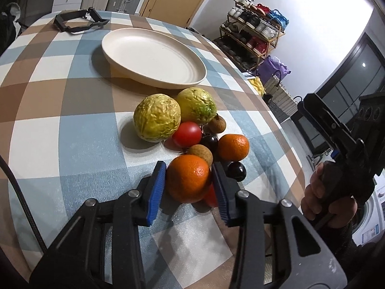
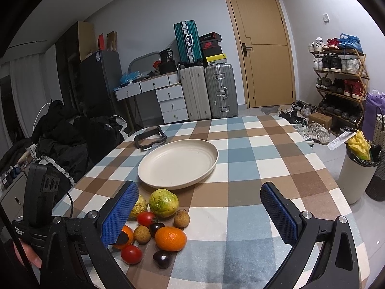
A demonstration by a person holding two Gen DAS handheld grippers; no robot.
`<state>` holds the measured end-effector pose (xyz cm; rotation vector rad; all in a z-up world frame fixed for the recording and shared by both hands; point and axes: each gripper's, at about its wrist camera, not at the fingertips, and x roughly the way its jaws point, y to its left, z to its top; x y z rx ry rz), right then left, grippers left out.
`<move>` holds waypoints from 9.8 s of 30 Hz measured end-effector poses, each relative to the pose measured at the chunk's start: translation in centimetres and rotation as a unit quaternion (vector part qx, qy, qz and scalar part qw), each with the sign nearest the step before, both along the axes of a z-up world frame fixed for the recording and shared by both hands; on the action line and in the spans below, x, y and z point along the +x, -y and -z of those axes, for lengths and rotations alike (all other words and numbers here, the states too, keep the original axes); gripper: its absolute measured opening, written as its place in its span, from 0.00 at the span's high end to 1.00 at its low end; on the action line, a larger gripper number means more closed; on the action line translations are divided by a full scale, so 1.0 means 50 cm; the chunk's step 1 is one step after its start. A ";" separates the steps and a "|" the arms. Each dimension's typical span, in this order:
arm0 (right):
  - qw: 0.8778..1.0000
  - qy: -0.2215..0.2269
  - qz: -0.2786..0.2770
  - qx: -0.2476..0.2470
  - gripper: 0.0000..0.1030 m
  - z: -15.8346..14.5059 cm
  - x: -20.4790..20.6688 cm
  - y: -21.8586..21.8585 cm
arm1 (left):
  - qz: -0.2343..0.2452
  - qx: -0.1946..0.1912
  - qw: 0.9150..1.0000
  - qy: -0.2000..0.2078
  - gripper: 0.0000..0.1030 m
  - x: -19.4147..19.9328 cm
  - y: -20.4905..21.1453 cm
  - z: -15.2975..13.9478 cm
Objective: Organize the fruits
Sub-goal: 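Grasp an orange with the left tool while the right tool grasps another orange, then carry both oranges onto the cream plate and open both tools, then move both tools back toward the remaining fruits, then grasp the wrinkled yellow fruit with the left tool while the right grasps the green guava, then place both yellow-green fruits on the plate beside the oranges and release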
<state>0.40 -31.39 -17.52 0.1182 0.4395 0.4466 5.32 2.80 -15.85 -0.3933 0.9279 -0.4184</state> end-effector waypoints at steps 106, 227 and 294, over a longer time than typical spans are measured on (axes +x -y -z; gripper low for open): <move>0.947 -0.264 -0.118 0.142 0.59 0.052 0.574 -0.150 | -0.065 0.063 0.995 0.035 0.66 0.525 -0.093 -0.082; 0.991 -0.124 -0.040 0.013 0.00 0.121 0.073 -0.030 | -0.046 -0.021 0.999 -0.006 0.58 0.099 -0.087 -0.028; 0.984 -0.116 -0.133 0.018 0.51 -0.009 0.233 -0.095 | -0.084 0.074 0.990 0.084 0.57 0.202 -0.111 -0.177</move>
